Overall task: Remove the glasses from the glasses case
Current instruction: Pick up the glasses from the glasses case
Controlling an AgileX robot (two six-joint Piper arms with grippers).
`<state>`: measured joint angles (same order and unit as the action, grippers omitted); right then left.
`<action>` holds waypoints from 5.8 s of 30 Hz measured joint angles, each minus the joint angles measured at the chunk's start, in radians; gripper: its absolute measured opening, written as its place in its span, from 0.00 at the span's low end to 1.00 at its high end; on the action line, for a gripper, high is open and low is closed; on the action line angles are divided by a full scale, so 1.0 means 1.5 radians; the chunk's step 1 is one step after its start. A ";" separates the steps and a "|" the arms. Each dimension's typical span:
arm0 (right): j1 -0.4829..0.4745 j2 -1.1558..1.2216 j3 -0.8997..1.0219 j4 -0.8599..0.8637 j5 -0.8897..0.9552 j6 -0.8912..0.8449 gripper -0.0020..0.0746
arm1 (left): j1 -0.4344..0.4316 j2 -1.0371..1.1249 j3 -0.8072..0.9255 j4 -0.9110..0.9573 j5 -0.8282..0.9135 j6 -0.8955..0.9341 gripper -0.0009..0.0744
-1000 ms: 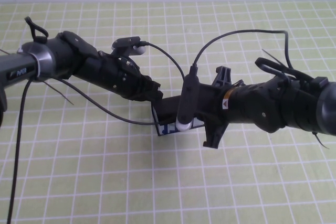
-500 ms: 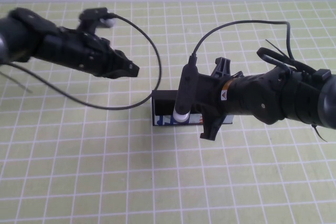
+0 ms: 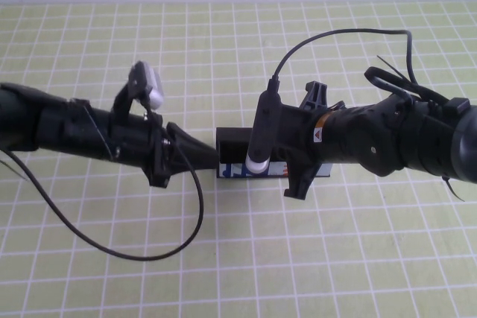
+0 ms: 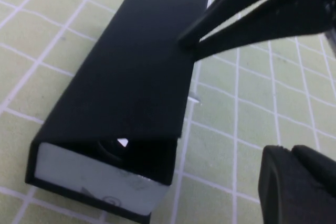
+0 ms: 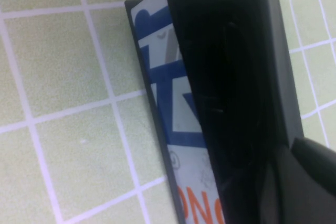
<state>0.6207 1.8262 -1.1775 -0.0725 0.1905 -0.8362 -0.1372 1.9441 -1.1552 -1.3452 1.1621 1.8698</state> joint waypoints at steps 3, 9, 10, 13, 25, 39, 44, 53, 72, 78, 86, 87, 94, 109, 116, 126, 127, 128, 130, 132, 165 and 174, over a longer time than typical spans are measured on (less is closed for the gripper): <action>0.000 0.000 0.000 0.000 0.000 0.000 0.03 | -0.007 0.032 0.000 -0.008 -0.001 0.037 0.01; 0.000 0.000 0.000 0.003 0.000 0.000 0.03 | -0.040 0.071 0.000 -0.071 -0.002 0.117 0.01; 0.000 0.000 0.000 0.002 0.000 0.000 0.03 | -0.043 0.075 0.000 -0.082 -0.002 0.127 0.01; 0.000 0.000 0.000 0.005 0.000 0.000 0.03 | -0.051 0.086 0.000 -0.117 -0.008 0.157 0.01; 0.000 0.000 0.000 0.007 0.001 0.000 0.03 | -0.051 0.097 -0.005 -0.198 -0.032 0.247 0.01; 0.000 0.000 0.000 0.011 0.001 0.002 0.03 | -0.051 0.097 -0.005 -0.179 -0.022 0.269 0.01; 0.000 0.000 0.000 0.011 0.001 0.002 0.03 | -0.051 0.097 -0.005 -0.147 -0.024 0.266 0.01; 0.000 0.000 0.000 0.016 0.001 0.003 0.03 | -0.051 0.097 -0.005 -0.179 -0.061 0.295 0.01; 0.000 0.000 0.000 0.025 0.001 0.005 0.03 | -0.051 0.143 -0.006 -0.243 -0.064 0.351 0.01; 0.000 0.000 0.000 0.038 0.001 0.005 0.03 | -0.051 0.143 -0.006 -0.245 -0.066 0.351 0.01; 0.009 -0.060 0.000 0.195 0.051 0.005 0.25 | -0.051 0.143 -0.006 -0.248 -0.071 0.351 0.01; 0.011 -0.070 0.000 0.226 0.068 0.006 0.25 | -0.051 0.143 -0.006 -0.248 -0.071 0.351 0.01; 0.013 -0.074 0.000 0.383 0.196 0.100 0.04 | -0.051 0.143 -0.006 -0.248 -0.071 0.341 0.01; -0.097 0.093 -0.196 0.357 0.162 0.294 0.01 | -0.051 0.143 -0.009 -0.255 -0.078 0.335 0.01; -0.133 0.190 -0.345 0.350 0.252 0.326 0.01 | -0.051 0.143 -0.010 -0.255 -0.078 0.335 0.01; -0.141 0.289 -0.446 0.339 0.338 0.360 0.01 | -0.051 0.143 -0.010 -0.255 -0.078 0.335 0.01; -0.141 0.292 -0.448 0.339 0.338 0.362 0.01 | -0.051 0.143 -0.010 -0.255 -0.078 0.335 0.01; -0.141 0.292 -0.450 0.339 0.337 0.361 0.01 | -0.051 0.143 -0.010 -0.255 -0.078 0.335 0.01; -0.141 0.293 -0.451 0.339 0.337 0.361 0.01 | -0.051 0.143 -0.010 -0.255 -0.078 0.335 0.01; -0.141 0.293 -0.453 0.339 0.338 0.361 0.01 | -0.051 0.143 -0.010 -0.255 -0.078 0.335 0.01; -0.123 0.204 -0.467 0.259 0.570 -0.290 0.40 | -0.008 0.094 -0.033 -0.236 -0.154 -0.104 0.01; -0.123 0.242 -0.467 0.257 0.553 -0.318 0.41 | -0.008 0.095 -0.033 -0.236 -0.158 -0.106 0.01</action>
<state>0.4358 2.1885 -1.8779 0.3128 1.0204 -1.3129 -0.1498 2.0863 -1.2041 -1.6995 0.9248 1.7114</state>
